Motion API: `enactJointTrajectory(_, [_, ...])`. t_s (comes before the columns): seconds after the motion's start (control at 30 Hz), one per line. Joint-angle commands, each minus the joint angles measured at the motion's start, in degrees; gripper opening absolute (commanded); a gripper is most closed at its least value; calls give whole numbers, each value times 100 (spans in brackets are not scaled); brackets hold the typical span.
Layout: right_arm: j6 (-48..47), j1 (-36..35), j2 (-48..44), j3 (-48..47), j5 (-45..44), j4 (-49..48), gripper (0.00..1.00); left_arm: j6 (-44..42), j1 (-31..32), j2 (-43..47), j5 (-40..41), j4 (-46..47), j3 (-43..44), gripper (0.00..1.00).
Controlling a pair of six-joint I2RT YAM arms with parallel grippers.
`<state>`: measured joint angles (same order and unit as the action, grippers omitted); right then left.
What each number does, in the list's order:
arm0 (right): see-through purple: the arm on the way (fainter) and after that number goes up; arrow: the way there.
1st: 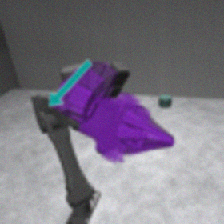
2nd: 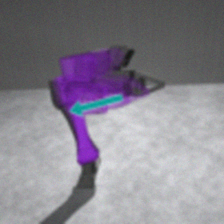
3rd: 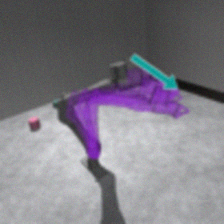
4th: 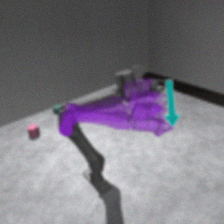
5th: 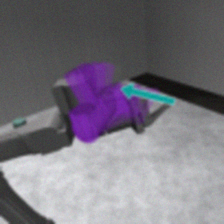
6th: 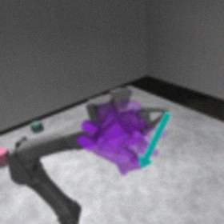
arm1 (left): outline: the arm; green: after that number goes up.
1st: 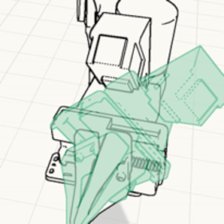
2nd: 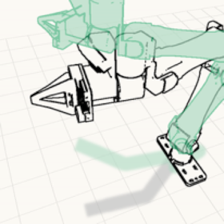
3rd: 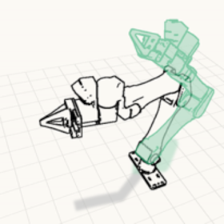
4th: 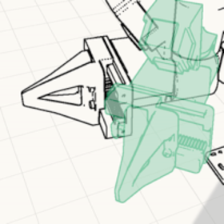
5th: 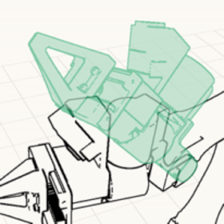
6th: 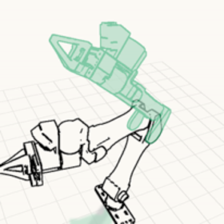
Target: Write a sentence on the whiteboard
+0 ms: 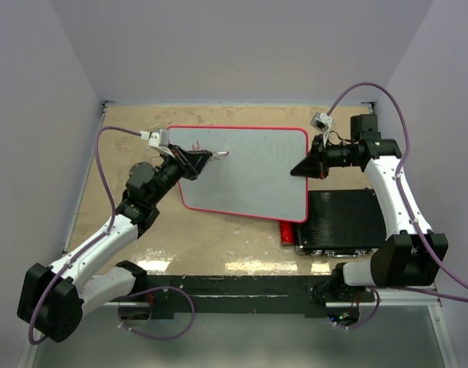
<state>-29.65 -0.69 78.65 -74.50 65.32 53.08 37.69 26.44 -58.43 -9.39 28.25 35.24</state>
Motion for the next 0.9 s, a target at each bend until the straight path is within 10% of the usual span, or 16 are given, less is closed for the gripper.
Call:
enactJointTrajectory(0.0, [-252,-37,-219,-21,157,-184,0,-166,19,-2,51,120,176,0])
enactJointTrajectory(0.87, [-243,-45,-263,-21,156,-184,0,-254,19,87,-142,-338,148,0])
